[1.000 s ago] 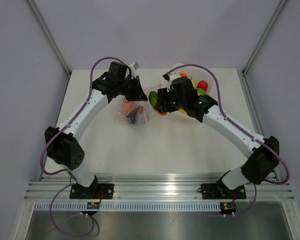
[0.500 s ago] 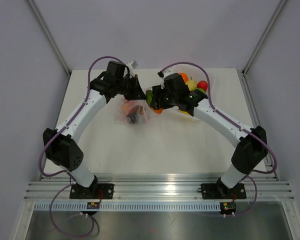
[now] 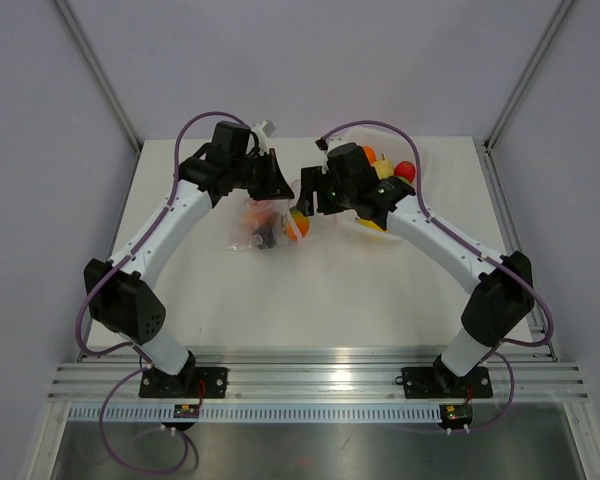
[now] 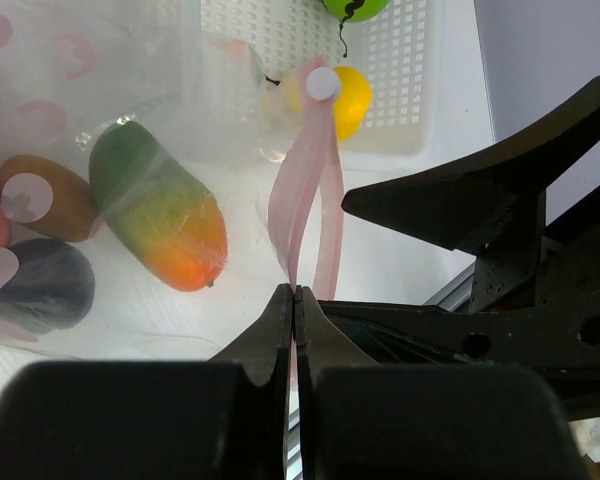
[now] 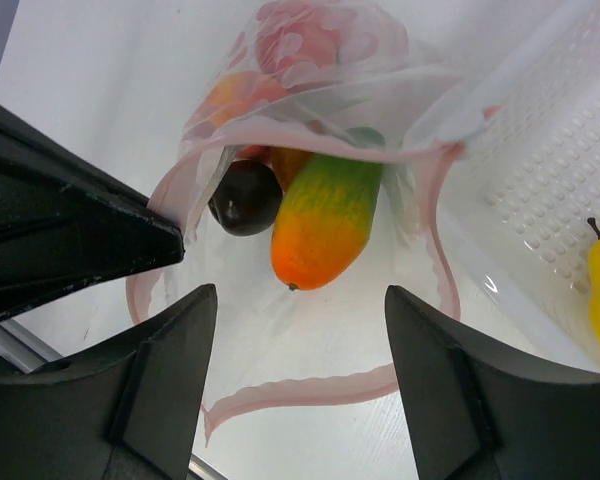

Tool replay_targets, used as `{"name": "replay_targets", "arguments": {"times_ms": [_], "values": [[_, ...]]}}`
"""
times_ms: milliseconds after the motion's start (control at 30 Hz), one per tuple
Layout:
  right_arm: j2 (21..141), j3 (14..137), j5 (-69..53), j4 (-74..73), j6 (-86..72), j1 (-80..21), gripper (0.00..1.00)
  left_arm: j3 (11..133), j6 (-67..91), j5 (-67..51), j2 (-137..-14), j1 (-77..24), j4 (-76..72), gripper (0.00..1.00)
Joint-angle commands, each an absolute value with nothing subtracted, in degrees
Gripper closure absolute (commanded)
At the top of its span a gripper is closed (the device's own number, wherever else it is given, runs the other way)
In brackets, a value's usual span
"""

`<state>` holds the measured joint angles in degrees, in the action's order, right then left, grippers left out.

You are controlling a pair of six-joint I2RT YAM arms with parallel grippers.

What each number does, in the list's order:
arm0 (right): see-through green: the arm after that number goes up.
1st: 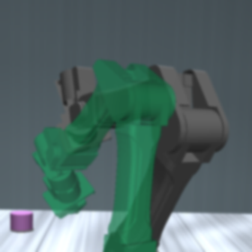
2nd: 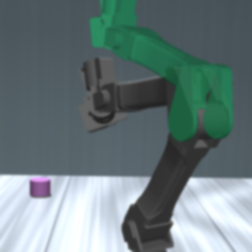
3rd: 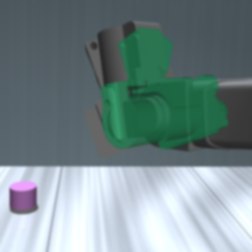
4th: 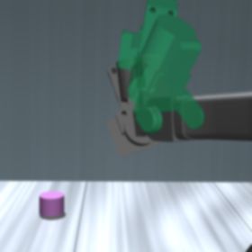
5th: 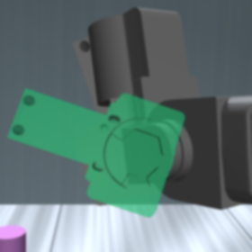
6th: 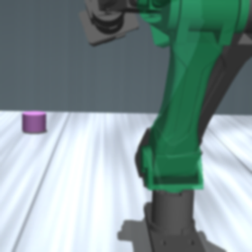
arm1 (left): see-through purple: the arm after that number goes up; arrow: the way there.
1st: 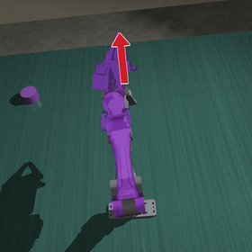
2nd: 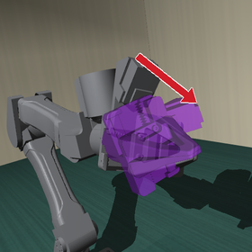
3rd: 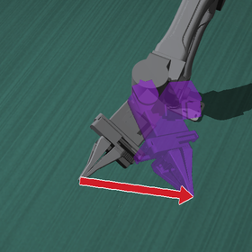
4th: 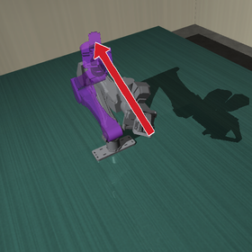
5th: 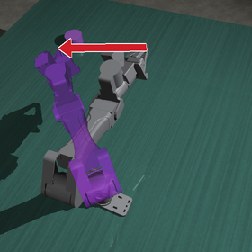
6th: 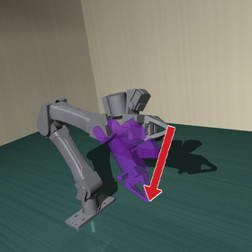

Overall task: Place the food in the zip-top bag and seal the zipper
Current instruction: Place the fake fruit in the zipper food storage bag, then pick up the fake fruit from the bin.

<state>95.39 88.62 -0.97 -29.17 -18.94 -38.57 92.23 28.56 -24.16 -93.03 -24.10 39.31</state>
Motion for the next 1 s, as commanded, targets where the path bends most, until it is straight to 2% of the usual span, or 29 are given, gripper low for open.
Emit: {"name": "replay_targets", "arguments": {"times_ms": [0,167,333,533,733,833,900,967], "values": [[88.9,86.4,-0.4,-25.8,-19.0,-39.0,0.26,93.0,29.0,-25.2,-91.0,-24.0,37.0,1.0],[80.5,81.7,9.4,-25.4,-17.3,-38.9,0.26,92.9,28.9,-25.6,-91.6,-23.9,36.7,1.0],[80.1,82.9,17.6,-31.0,-15.5,-37.3,0.24,92.8,29.2,-26.1,-91.8,-23.9,36.3,1.0],[83.6,83.8,11.2,-33.0,-17.1,-23.3,0.24,92.9,28.7,-25.7,-91.4,-23.8,36.4,1.0],[98.5,91.5,12.6,-35.5,-13.9,-16.8,0.21,93.1,28.8,-25.9,-91.4,-23.7,36.5,1.0],[106.3,100.0,15.4,-38.7,-13.4,-15.5,0.15,93.3,29.0,-26.4,-91.5,-23.7,36.4,1.0],[109.8,103.2,18.2,-39.9,-13.1,-15.3,0.05,93.3,28.7,-26.4,-91.7,-23.7,36.5,1.0],[114.5,107.4,20.8,-41.7,-12.2,-15.2,0.01,93.5,28.6,-26.2,-91.8,-23.7,36.6,1.0]]}}
